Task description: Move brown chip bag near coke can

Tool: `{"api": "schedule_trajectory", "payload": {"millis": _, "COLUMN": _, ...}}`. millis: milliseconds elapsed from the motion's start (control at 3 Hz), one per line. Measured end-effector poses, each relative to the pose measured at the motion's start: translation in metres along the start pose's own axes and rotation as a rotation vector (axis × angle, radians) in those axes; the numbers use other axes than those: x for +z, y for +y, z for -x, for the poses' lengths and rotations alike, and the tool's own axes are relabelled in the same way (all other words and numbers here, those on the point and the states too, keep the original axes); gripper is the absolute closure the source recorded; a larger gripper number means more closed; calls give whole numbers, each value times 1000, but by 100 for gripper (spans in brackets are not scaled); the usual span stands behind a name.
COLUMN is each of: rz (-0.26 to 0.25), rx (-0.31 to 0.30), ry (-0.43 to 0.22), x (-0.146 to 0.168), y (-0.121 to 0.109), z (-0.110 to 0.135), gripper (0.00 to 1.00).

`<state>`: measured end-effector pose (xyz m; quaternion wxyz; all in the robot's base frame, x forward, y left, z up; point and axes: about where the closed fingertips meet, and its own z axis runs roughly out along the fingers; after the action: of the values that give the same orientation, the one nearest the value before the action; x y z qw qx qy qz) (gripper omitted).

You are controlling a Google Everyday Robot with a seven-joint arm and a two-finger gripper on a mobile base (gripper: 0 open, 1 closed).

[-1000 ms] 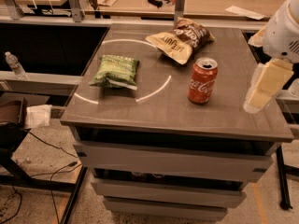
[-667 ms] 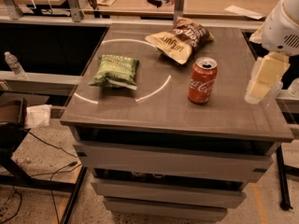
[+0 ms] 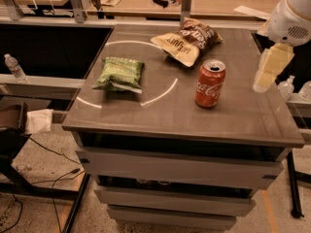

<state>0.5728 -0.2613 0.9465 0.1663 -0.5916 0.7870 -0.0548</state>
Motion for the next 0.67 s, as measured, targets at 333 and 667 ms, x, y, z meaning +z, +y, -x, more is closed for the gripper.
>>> {"api": "schedule_trajectory", "payload": {"millis": 333, "rz": -39, "rx": -53, "ry": -14, "x": 14, "y": -27, "z": 3, "gripper": 0}}
{"api": "schedule_trajectory", "payload": {"millis": 667, "rz": -61, "rx": -92, "ry": -39, "x": 30, "y": -48, "z": 3, "gripper": 0}}
